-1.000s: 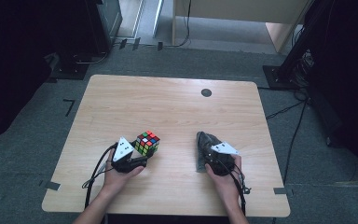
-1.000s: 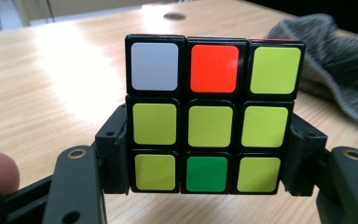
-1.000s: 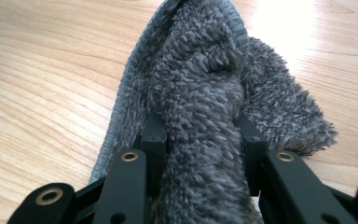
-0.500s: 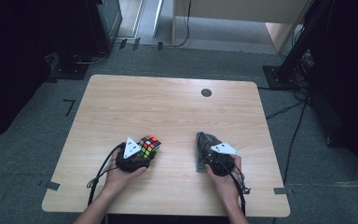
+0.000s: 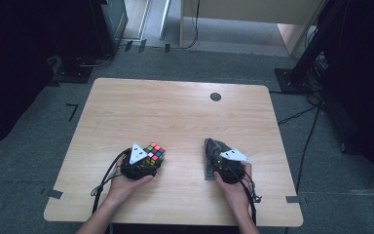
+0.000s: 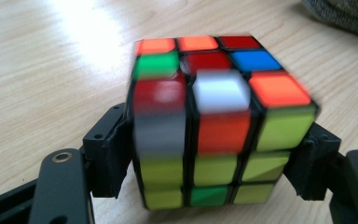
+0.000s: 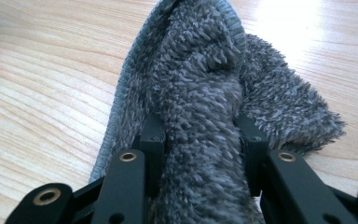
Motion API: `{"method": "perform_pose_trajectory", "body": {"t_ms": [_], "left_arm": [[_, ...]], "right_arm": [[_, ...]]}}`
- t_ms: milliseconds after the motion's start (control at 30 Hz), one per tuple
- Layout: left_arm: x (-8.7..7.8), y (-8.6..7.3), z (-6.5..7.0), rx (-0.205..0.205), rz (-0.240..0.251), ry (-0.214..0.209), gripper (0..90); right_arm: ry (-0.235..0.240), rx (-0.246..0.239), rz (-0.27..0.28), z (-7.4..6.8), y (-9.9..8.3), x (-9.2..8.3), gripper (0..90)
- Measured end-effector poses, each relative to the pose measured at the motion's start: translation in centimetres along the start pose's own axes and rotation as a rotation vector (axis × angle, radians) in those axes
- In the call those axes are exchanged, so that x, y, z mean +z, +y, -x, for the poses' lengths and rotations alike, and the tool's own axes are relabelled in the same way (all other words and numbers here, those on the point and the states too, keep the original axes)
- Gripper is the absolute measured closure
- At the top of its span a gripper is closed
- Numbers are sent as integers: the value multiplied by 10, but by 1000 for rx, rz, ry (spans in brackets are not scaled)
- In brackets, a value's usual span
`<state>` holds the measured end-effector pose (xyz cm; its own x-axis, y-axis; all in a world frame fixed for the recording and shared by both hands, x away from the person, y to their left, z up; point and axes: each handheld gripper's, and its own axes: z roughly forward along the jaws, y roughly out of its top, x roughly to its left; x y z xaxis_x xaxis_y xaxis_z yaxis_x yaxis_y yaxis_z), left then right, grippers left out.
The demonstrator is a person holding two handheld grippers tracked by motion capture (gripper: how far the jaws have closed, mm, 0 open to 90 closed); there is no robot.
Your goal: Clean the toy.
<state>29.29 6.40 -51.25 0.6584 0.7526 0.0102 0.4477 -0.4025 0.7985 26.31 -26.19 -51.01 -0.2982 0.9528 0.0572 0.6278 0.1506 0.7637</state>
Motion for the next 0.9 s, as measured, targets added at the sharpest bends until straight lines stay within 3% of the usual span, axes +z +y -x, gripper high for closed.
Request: {"method": "perform_pose_trajectory", "body": {"t_ms": [200, 500, 633, 733, 767, 833, 900], "left_arm": [[0, 2, 4, 11, 10, 32, 322], [12, 11, 8, -51, 6, 105, 327], [14, 12, 8, -51, 12, 126, 323], [14, 12, 7, -47, 13, 119, 284], [11, 12, 6, -39, 26, 95, 231], [8, 13, 5, -39, 27, 91, 187], [1, 14, 0, -70, 40, 58, 163]], "right_arm": [[5, 22, 4, 1, 0, 0, 646], [0, 47, 7, -2, 6, 8, 669], [-6, 33, 8, -6, 5, 13, 657], [4, 35, 14, -5, 4, 13, 603], [41, 42, 14, -3, 5, 12, 461], [53, 31, -9, -4, 7, 10, 343], [53, 18, -26, -5, 10, 6, 182]]}}
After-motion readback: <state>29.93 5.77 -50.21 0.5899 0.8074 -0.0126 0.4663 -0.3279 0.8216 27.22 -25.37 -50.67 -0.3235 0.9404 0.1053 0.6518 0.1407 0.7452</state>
